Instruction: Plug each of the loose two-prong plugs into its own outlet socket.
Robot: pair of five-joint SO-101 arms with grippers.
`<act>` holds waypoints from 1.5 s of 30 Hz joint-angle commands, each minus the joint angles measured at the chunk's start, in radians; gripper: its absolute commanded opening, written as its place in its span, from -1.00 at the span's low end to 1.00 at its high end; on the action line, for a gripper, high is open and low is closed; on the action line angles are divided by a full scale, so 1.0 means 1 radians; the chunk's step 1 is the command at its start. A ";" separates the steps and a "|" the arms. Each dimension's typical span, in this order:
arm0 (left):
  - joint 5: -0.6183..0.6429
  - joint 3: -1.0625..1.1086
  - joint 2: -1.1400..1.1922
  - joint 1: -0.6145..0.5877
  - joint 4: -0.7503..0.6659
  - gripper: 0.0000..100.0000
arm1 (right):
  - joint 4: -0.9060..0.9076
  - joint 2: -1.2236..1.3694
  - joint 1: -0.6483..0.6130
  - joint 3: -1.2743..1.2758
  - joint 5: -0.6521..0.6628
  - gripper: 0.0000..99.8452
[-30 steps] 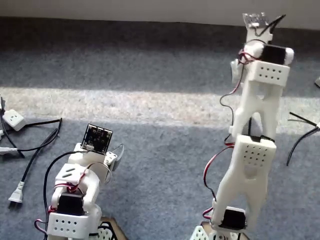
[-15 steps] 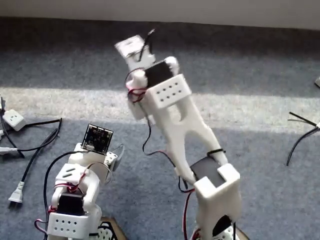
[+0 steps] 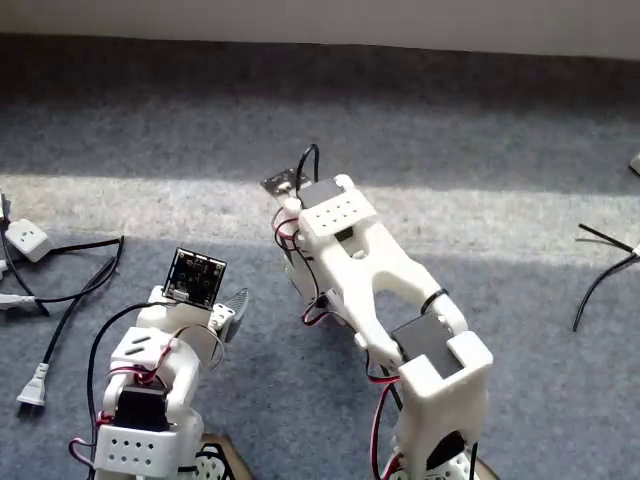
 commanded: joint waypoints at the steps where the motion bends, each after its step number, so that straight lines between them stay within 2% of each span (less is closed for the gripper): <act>1: 0.003 0.018 -0.005 0.007 -0.015 -0.50 | -0.048 -0.068 0.038 0.001 0.006 -0.47; 10: 0.003 0.018 -0.005 0.007 -0.015 -0.50 | -0.042 -0.065 0.071 0.001 0.021 -0.47; 14: 0.003 0.018 -0.005 0.007 -0.015 -0.50 | -0.041 -0.065 0.148 0.002 0.124 -0.47; 21: 0.003 0.018 -0.005 0.007 -0.015 -0.50 | -0.048 -0.061 0.321 0.005 0.203 -0.47; 24: 0.003 0.018 -0.005 0.007 -0.015 -0.50 | -0.048 -0.064 0.344 0.031 0.203 -0.47; 28: 0.003 0.018 -0.005 0.007 -0.015 -0.50 | -0.005 -0.073 0.306 0.031 0.201 -0.47; 36: 0.003 0.018 -0.005 0.007 -0.015 -0.50 | 0.030 -0.133 0.102 0.044 0.189 -0.47; 39: 0.003 0.018 -0.005 0.007 -0.015 -0.50 | 0.019 -0.137 0.061 0.076 0.129 -0.47; 45: 0.003 0.018 -0.005 0.007 -0.015 -0.50 | -0.068 -0.110 -0.015 0.196 0.118 -0.47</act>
